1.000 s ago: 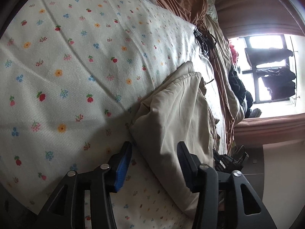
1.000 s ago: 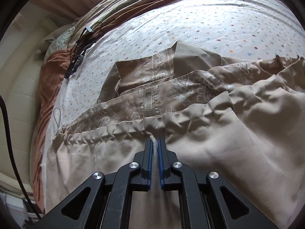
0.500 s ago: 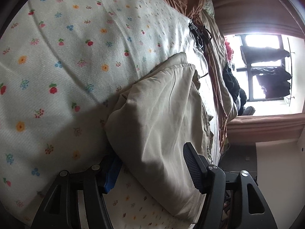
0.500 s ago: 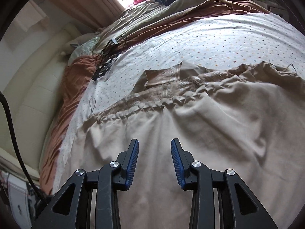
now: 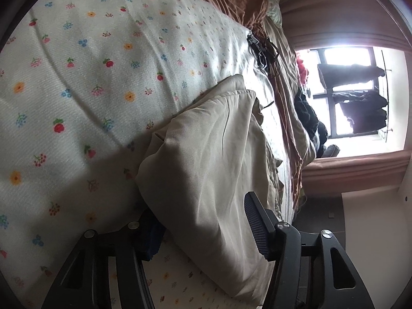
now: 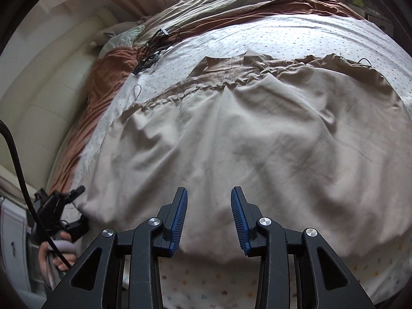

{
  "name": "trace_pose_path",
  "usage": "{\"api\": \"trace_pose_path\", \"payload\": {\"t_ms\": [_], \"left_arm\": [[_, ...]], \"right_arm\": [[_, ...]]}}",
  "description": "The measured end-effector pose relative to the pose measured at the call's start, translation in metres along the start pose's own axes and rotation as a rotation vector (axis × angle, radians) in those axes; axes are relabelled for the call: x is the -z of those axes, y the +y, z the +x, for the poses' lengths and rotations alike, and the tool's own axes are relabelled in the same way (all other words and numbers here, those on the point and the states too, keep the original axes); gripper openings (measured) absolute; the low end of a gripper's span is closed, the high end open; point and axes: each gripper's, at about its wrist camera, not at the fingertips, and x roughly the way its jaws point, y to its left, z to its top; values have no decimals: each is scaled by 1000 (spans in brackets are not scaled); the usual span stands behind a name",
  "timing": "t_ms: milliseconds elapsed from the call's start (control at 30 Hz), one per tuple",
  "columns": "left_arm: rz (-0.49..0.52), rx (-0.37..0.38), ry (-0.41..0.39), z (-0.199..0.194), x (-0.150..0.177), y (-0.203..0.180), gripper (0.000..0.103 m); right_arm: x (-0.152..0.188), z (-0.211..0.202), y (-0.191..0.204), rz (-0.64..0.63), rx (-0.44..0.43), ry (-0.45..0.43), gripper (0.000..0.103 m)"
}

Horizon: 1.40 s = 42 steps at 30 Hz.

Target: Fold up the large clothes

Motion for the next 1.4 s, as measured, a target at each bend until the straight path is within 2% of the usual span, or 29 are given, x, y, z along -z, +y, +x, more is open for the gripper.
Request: {"api": "trace_pose_path", "payload": {"t_ms": [167,267,367,633,733,933,1033,1167,1400], "left_arm": [[9,-5,12,-1,4,5,47],[-3,-21,16,1,2,8,35],[3,-42,8,-2,4,3,30],[60,-35,-24,-11,7,-26,28],[35,-60,-10,-1,3,-21,28],[5,-66,-3,16,-3,-13,28],[-9,-47,-12,13,-2,-14,27],[33,1,-30,0,3,-35,16],[129,135,-37,-17,13,-103,11]], "right_arm": [[25,13,16,-47,40,48,36],[30,28,14,-42,77,71,36],[30,36,12,-44,104,78,36],[19,55,1,-37,130,92,23],[12,59,-4,-27,119,93,21],[10,61,-13,-3,89,94,15],[10,61,-16,7,74,92,13],[9,61,-21,31,46,92,13],[6,56,-32,71,-36,113,13]]}}
